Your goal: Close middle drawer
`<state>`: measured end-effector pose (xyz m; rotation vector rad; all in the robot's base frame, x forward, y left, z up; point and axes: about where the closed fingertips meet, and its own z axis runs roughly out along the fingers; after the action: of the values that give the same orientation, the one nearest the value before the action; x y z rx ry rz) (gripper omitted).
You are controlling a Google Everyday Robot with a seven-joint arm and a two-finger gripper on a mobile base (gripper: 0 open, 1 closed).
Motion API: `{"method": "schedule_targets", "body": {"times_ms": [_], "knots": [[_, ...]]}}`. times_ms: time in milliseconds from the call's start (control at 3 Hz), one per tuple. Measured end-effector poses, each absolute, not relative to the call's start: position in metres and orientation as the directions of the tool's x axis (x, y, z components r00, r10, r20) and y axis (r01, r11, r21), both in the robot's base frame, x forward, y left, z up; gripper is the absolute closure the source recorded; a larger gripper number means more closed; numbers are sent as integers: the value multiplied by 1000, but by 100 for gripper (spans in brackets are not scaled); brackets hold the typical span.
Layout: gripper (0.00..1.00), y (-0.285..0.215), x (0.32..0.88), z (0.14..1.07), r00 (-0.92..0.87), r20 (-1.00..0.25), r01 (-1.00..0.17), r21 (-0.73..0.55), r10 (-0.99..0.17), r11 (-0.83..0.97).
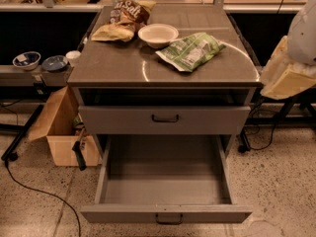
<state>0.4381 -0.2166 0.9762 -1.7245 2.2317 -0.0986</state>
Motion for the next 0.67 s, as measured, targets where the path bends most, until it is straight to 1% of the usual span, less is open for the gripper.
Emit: {"method": "schedule_targets", "body": {"times_ms": [333, 667], "knots": [[88, -217, 438, 976, -221, -207, -931, -246, -953, 270], [100, -217, 438, 976, -221, -207, -931, -246, -953, 270]]}}
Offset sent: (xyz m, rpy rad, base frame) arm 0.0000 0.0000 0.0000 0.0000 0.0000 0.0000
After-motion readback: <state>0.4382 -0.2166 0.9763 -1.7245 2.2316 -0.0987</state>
